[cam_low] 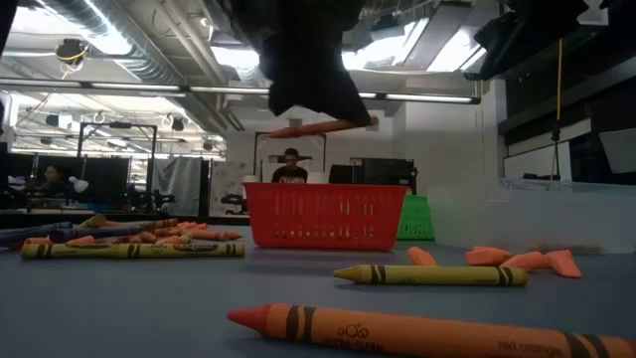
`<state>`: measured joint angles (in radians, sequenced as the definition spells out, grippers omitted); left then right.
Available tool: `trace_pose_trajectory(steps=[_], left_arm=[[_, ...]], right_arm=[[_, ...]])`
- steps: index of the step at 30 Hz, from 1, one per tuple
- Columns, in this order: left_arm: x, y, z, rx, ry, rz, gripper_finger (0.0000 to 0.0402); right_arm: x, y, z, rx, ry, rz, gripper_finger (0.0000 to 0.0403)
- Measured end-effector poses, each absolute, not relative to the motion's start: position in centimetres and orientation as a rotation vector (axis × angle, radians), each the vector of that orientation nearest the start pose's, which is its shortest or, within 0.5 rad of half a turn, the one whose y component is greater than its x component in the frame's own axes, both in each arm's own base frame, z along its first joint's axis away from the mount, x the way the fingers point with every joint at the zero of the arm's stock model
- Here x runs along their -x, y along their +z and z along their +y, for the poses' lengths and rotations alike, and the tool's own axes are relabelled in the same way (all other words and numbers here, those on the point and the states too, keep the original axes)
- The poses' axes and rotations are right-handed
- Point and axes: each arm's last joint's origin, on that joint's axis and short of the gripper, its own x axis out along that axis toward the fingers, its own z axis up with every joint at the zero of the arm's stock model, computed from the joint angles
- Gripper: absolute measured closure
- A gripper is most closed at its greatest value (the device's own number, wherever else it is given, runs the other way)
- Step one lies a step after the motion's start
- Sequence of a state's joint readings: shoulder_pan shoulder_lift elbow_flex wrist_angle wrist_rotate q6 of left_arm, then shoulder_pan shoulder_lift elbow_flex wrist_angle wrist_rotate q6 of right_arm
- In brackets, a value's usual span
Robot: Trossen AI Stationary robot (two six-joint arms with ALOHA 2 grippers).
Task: Sort crayons
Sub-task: Put the orange crayon into the orange bin
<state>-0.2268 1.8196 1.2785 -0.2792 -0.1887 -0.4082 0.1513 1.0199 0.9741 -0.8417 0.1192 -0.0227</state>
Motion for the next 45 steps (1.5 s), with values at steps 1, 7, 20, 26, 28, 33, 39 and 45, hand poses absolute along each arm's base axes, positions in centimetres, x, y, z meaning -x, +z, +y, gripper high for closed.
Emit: trace_pose_trajectory(steps=[1, 7, 20, 26, 28, 33, 39, 45], left_arm=[[-38.3, 21.6, -7.6, 0.206, 0.136, 0.79, 0.0396], [-38.9, 22.2, -2.8, 0.121, 0.191, 0.772, 0.0396], [-38.2, 22.2, 7.6, -0.07, 0.323, 0.814, 0.0396], [-37.3, 22.2, 11.4, -0.176, 0.353, 0.851, 0.0396], [-36.9, 22.2, 12.5, -0.208, 0.359, 0.863, 0.0396], [-36.2, 22.2, 14.5, -0.249, 0.381, 0.886, 0.0396], [-35.5, 22.2, 16.0, -0.233, 0.418, 0.892, 0.0396], [-35.2, 22.1, 16.7, -0.225, 0.435, 0.896, 0.0395]], right_arm=[[-18.9, 30.2, 2.5, 0.139, 0.045, 0.88, 0.0274], [-18.8, 30.2, 2.8, 0.067, 0.112, 0.885, 0.0274], [-19.1, 28.1, 2.9, -0.074, 0.07, 0.898, 0.0274], [-18.8, 24.8, 2.9, -0.167, 0.037, 0.962, 0.0274], [-18.8, 24.0, 3.0, -0.212, 0.044, 0.969, 0.0274], [-19.1, 23.0, 3.3, -0.3, 0.085, 0.93, 0.0274], [-19.3, 23.3, 5.4, -0.28, 0.173, 0.845, 0.0274], [-18.7, 23.4, 8.2, -0.299, 0.193, 0.823, 0.0274]])
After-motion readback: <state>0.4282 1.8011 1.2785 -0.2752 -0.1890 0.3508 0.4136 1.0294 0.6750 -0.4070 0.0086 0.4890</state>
